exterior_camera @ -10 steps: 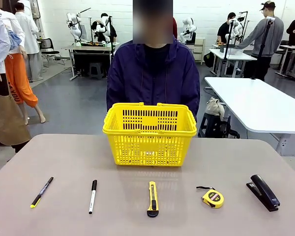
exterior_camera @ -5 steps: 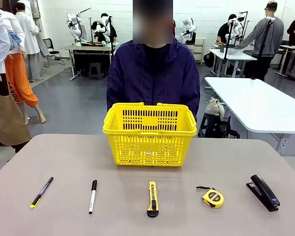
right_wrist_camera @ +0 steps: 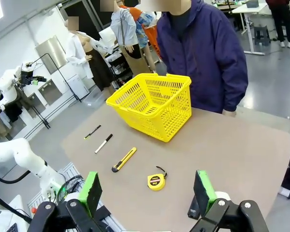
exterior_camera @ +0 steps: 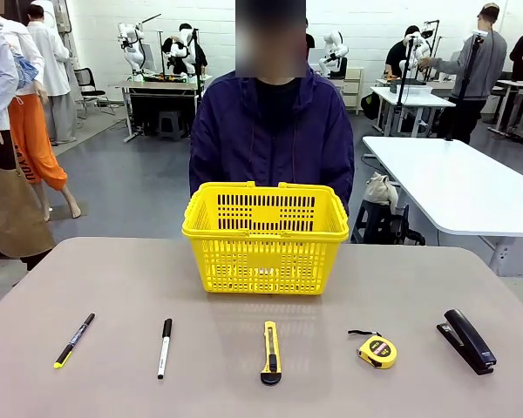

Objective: Place the items the person wants into the basket.
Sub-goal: Pick up the item the person points to and place it in the Market Basket.

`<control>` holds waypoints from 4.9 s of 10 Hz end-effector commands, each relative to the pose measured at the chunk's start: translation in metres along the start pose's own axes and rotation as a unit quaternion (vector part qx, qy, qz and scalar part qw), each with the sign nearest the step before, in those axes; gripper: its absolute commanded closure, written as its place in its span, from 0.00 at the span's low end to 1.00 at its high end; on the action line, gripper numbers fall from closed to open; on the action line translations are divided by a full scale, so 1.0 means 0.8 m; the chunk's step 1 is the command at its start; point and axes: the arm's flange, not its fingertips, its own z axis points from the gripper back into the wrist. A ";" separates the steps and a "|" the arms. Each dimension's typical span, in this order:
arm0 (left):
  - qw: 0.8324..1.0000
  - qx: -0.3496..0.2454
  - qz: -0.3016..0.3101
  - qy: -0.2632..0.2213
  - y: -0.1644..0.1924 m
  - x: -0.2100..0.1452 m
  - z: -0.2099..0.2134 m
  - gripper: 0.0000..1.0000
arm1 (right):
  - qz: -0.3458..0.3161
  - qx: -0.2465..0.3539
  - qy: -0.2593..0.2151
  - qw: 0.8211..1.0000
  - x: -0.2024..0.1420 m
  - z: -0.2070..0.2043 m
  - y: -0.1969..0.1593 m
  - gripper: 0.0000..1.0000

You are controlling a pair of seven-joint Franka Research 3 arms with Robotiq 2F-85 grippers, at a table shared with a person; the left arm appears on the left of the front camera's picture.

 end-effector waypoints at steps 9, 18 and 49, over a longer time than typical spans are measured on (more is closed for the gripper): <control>1.000 -0.005 -0.008 -0.004 0.000 0.000 0.003 0.00 | 0.008 0.005 -0.002 1.000 0.004 0.001 0.000 0.00; 1.000 -0.005 -0.008 -0.004 0.000 0.000 0.003 0.00 | 0.008 0.005 -0.002 1.000 0.004 0.001 0.000 0.00; 1.000 -0.005 -0.008 -0.004 0.000 0.000 0.003 0.00 | 0.073 -0.215 0.560 0.797 -0.173 -0.588 0.084 0.00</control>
